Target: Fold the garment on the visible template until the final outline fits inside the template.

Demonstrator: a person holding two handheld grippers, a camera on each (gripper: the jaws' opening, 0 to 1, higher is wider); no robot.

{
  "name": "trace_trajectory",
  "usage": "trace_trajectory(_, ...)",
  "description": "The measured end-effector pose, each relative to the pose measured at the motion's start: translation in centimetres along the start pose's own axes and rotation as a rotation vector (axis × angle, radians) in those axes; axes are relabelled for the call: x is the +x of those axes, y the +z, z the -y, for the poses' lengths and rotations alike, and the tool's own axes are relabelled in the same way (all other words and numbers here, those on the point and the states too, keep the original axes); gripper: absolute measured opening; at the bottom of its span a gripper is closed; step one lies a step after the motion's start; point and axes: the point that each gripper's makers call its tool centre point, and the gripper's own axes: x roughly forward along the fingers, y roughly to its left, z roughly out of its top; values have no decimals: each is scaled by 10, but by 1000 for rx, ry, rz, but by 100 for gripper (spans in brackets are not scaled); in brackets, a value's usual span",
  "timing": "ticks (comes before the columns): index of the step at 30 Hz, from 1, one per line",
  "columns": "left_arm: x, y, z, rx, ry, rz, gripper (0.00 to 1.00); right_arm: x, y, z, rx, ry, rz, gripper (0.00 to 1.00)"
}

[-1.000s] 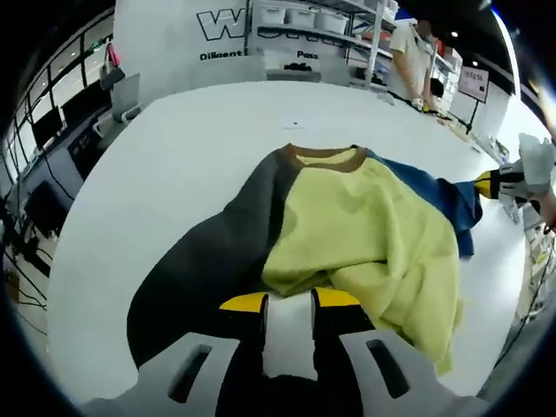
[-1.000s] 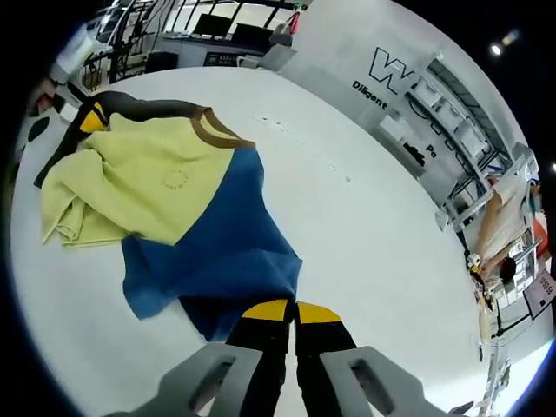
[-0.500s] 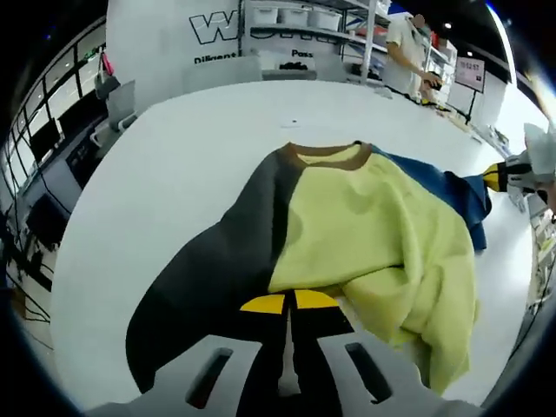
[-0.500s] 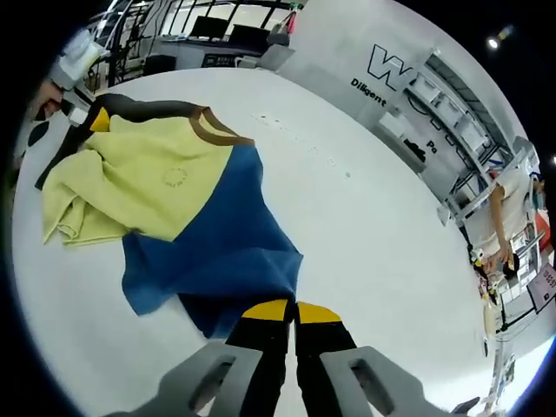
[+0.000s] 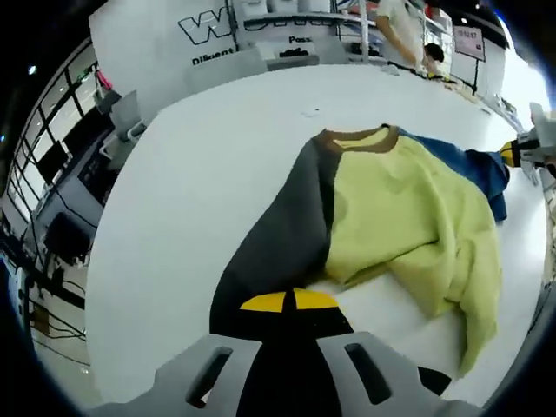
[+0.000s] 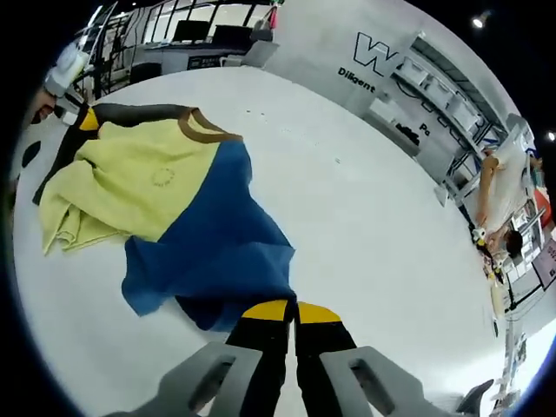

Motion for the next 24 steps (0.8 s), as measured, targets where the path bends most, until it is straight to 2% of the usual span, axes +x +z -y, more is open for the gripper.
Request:
trace_trajectory(3, -2, 1, 3, 24, 3, 9, 2, 0, 6, 1, -13, -16, 11, 0)
trace_trajectory(9, -8, 8, 25, 25, -75, 58, 2, 1, 13, -2, 1, -4, 41, 0)
trace_trajectory(12, -11, 8, 32, 21, -95, 68, 9, -2, 12, -4, 22, 4, 43, 0)
trace_trajectory(16, -13, 7, 35, 21, -105, 69, 22, -4, 12, -5, 26, 1, 50, 14)
trace_trajectory(19, -18, 2, 43, 21, -119, 72, 28, -13, 17, -9, 86, 22, 85, 26)
trace_trajectory(22, -22, -2, 48, 23, -130, 72, 35, -24, 27, -28, 90, 77, 139, 34)
trace_trajectory(24, -27, -6, 58, 18, -162, 76, 36, -29, 31, -41, 104, 98, 148, 37)
